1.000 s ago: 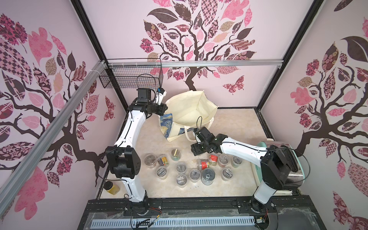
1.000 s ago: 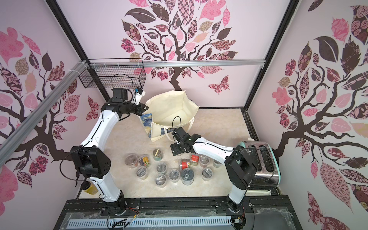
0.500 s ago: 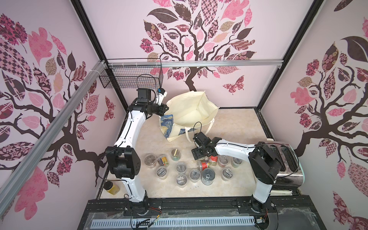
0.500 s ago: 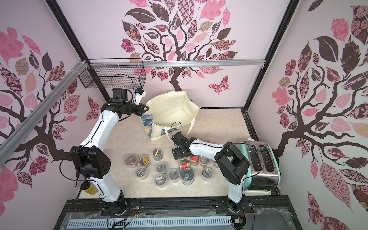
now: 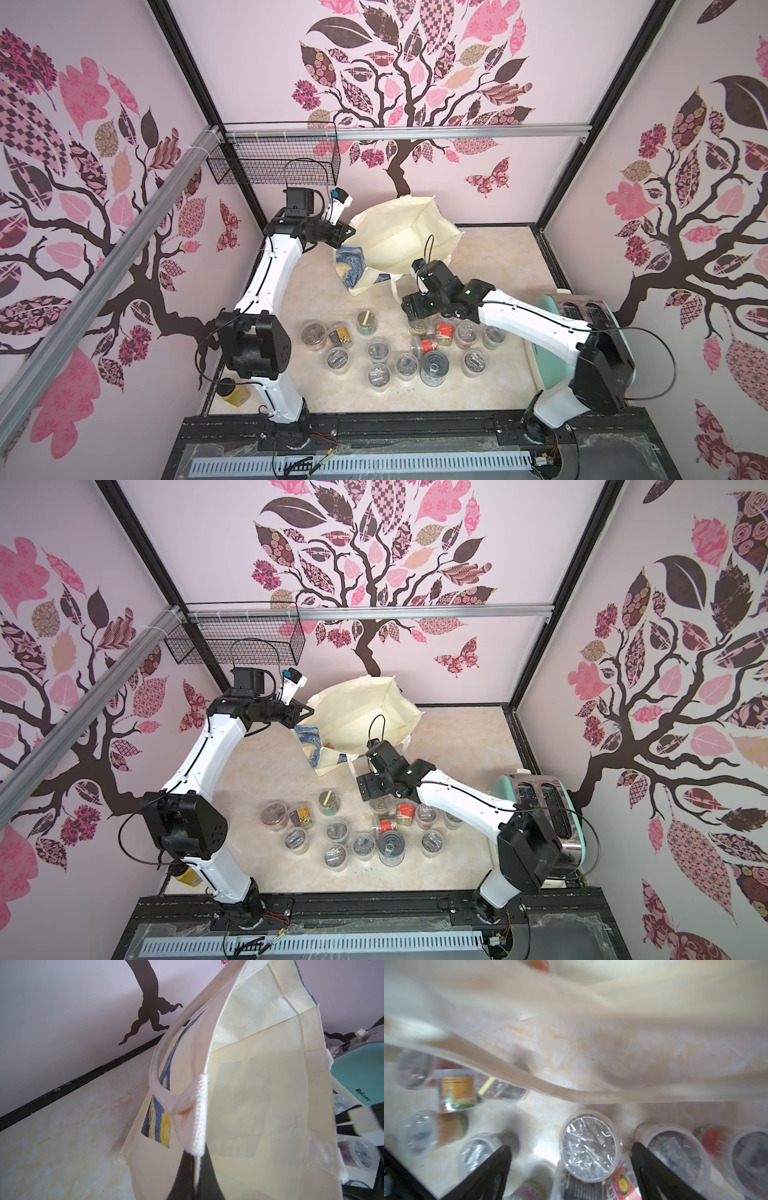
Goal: Take out the seed jars from the canvas bag
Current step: Place the seed jar at the center of the board, then adjust the seed jar in the canvas bag.
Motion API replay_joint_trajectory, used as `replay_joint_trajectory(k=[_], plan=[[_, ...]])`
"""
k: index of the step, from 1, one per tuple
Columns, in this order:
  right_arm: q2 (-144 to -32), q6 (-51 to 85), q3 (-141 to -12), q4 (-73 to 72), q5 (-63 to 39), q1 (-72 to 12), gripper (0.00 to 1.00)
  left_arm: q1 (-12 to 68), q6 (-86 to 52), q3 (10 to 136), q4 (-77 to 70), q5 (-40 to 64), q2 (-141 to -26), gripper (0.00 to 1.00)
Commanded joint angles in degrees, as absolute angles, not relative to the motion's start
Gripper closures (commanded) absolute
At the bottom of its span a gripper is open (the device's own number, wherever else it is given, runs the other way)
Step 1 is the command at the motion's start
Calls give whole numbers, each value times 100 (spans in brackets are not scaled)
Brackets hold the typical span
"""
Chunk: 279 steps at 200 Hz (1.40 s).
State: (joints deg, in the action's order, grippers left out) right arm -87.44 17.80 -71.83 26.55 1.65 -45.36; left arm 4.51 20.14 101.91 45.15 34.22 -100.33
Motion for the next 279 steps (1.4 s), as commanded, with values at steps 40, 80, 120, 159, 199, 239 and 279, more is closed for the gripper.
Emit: replay_joint_trajectory(k=[40,80,120,159,199,239,279], plan=[[-8423,2239,-7848,2234,-829,-4570,1,837,3224,9846,4970,3851,-9506,100],[-9438,2802,-8725,2297,-150,-4438,3,969,3762,9859,5518,4069,-9306,100],[-10223,3197,-8605,1619,151,-4453,10,1072,3993,9686,5718,4148,-9167,100],[-10695,2835,-8401,1325,651,-4752,8,1143,3895,9715,5669,4134,-9208,100],[-11161,2632,-8385,706,740,-4789,3,1151,3947,9668,5767,4210,-9203,100],[-11839,2540,-8958,234,1233,-4992,1,1162,4135,9580,5961,4308,-9151,100],[-12358,2772,-9349,-357,1513,-4977,1,1167,4665,9582,6457,4448,-9140,100]])
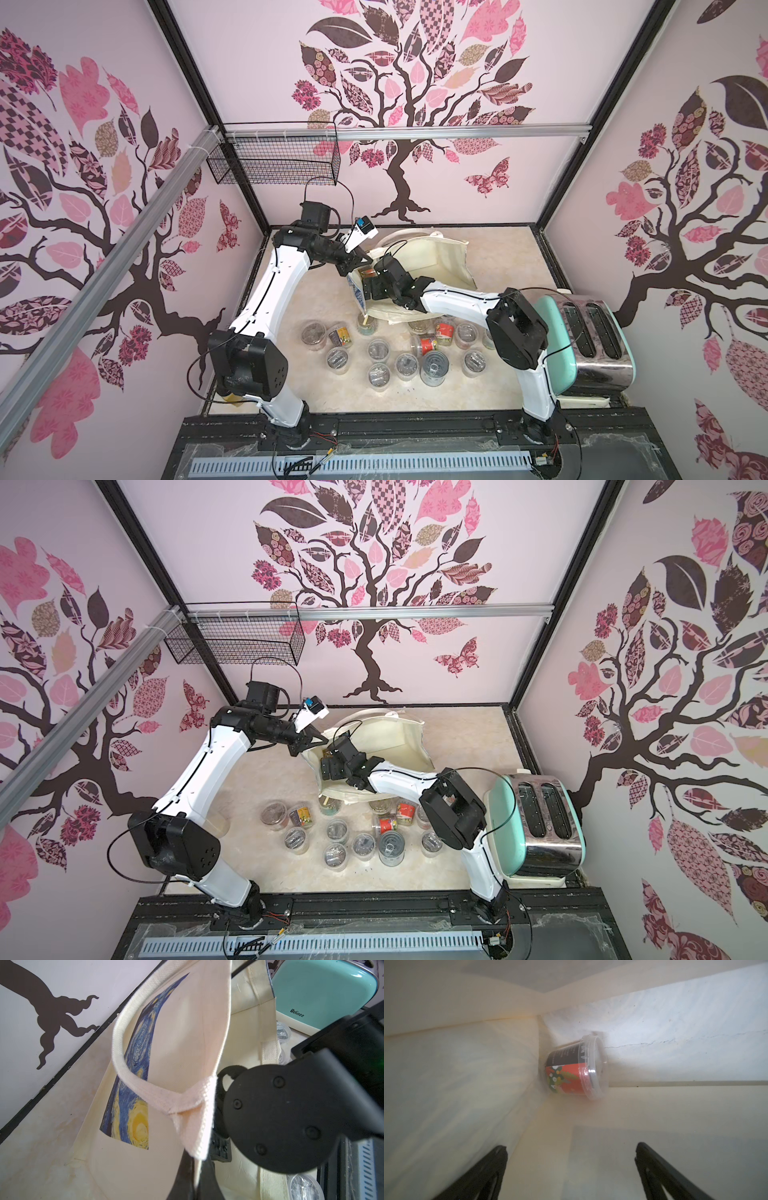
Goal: Take out the seed jars from the canvas bag
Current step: Adjust the seed jar in the canvas bag.
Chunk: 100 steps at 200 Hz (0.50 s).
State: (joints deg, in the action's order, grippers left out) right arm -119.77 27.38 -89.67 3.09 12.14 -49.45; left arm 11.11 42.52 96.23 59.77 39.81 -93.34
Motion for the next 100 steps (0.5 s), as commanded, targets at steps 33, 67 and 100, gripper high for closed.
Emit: replay_joint_trajectory(k=[33,67,100], plan=[[-12695,2757,-9417,-849,1362,-4890,0,1162,4814,9653,6598,4503,-9144,100],[-12944,2977,-9472,-1202,1081,-4726,0,1167,4914,9791,6752,4627,-9193,100],[-13063,3344,-9475,-1365,794,-4497,1,1162,5095,9892,6982,4785,-9182,100]])
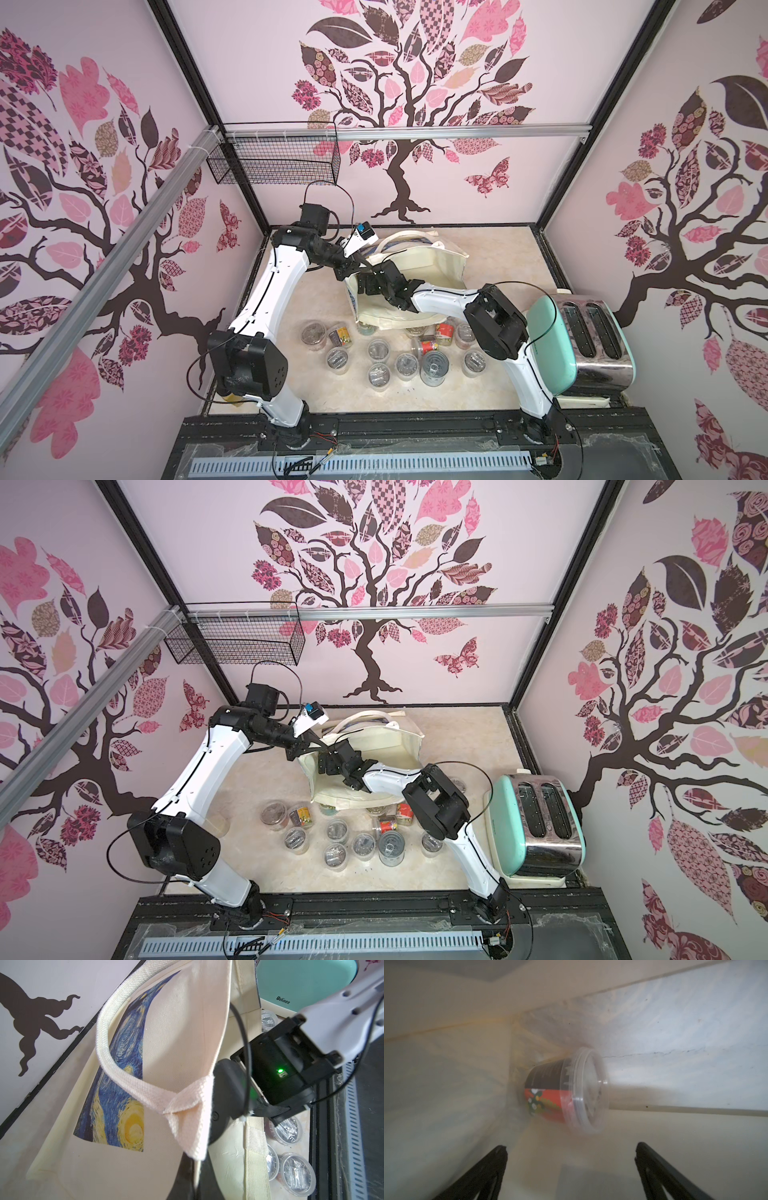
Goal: Take out the seed jars from the canvas bag
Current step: Adjust the seed jar in the canvas bag.
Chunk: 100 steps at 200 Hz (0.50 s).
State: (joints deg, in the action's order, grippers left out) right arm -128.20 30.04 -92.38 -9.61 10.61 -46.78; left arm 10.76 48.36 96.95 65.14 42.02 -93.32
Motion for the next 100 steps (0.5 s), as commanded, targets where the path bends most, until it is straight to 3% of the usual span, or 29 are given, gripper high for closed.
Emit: replay_joint_trajectory(k=[1,78,100], plan=[[-13066,3359,-9475,-1372,784,-4490,0,1161,5101,9894,6989,4788,-9179,100],[-13503,3731,-9897,-1055,1058,-4356,0,1160,5264,9946,7220,4942,-9165,100],[-13228,4004,-9624,-898,1539,-4340,1,1156,5369,9931,7277,4832,-9133,100]])
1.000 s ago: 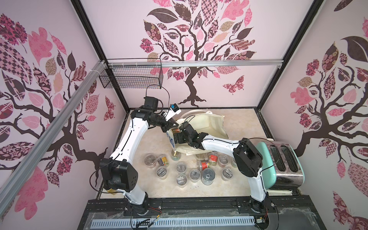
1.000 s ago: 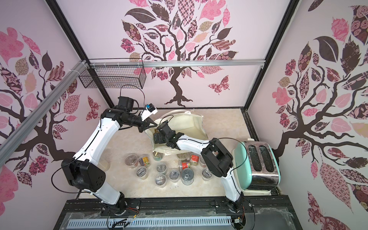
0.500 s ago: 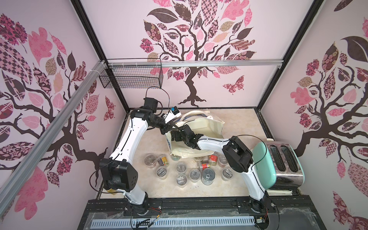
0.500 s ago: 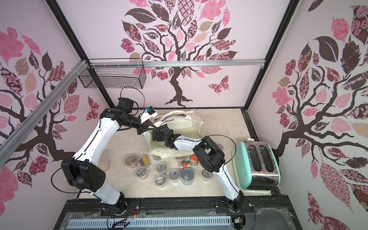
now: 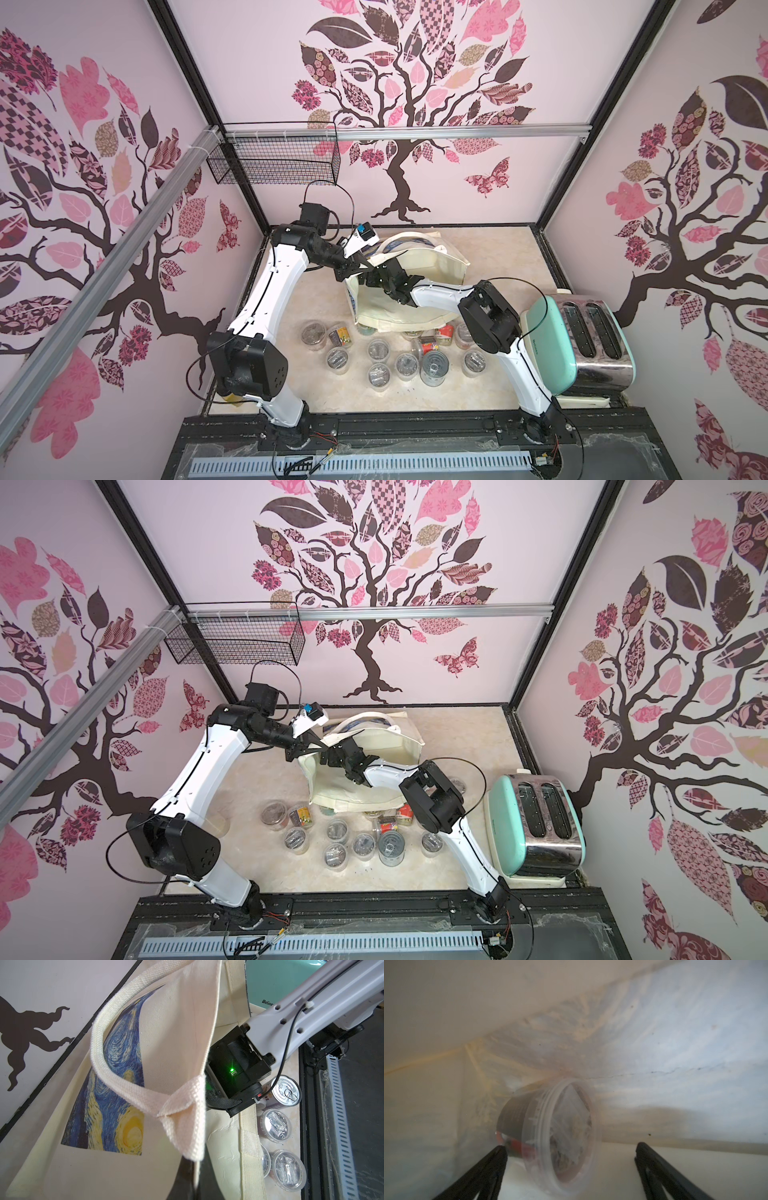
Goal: Take out the seed jars from the canvas bag
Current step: Adjust the seed jar in the canvas bag.
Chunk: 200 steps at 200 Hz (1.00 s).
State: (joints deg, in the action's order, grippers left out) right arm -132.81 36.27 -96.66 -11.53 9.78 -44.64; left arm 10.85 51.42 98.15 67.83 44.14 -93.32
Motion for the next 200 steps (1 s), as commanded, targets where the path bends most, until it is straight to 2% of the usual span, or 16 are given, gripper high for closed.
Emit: replay_joint_trajectory(k=[1,52,114,147,174,200], plan=[[-13215,4019,-9602,-893,1556,-4336,1,1154,5370,9932,7277,4828,-9132,100],[-12141,4105,-8394,-927,1993,-4227,0,1151,5506,9861,7331,4681,-9171,100],[-11180,3736,-7632,-891,1639,-4082,0,1151,5326,9776,7125,4579,-9222,100],[-11246,3332,-7876,-747,1001,-4109,0,1156,5208,9791,7047,4600,-9235,100],[-11435,2837,-8210,-445,1078,-4183,0,1152,5071,9791,6962,4584,-9214,100],[-11618,2372,-8238,-810,845,-4212,1,1151,5071,9722,6928,4644,-9207,100]])
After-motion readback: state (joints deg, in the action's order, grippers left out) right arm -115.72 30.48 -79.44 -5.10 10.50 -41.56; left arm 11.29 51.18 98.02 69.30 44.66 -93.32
